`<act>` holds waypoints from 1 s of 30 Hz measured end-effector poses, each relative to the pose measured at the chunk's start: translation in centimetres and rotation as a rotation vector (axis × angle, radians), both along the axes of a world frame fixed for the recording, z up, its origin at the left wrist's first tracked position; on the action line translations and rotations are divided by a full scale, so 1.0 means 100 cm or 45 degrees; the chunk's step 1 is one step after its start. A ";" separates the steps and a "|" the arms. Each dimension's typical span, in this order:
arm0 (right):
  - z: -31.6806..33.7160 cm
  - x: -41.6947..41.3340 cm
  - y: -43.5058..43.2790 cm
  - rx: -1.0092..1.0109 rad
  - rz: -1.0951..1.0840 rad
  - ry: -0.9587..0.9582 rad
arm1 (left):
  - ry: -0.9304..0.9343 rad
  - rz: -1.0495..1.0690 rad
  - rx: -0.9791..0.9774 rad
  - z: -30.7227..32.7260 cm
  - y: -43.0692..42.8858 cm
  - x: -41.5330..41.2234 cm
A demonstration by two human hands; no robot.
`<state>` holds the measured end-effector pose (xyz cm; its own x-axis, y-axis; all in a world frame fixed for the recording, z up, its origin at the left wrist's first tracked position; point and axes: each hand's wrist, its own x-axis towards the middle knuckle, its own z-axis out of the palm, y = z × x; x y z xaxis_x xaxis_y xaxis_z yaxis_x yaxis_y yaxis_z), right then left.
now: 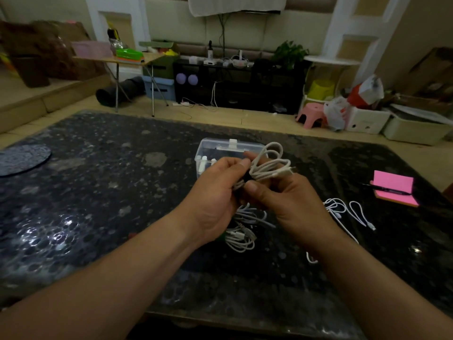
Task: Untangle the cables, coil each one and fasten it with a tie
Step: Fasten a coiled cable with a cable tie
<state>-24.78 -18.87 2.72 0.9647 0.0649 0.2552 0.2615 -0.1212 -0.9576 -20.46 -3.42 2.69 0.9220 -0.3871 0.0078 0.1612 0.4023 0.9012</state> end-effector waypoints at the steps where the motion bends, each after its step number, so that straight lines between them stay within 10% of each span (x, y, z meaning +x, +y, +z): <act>1: 0.001 0.000 -0.001 -0.003 -0.010 -0.004 | -0.010 -0.006 0.017 0.000 0.001 0.000; 30: -0.002 -0.007 0.006 -0.007 -0.081 -0.130 | -0.195 -0.014 0.211 0.000 0.007 0.001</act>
<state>-25.47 -18.32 2.54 0.9359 0.0060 0.3523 0.3494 -0.1461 -0.9255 -20.35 -2.74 2.74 0.9107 -0.4045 0.0833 0.0205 0.2457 0.9691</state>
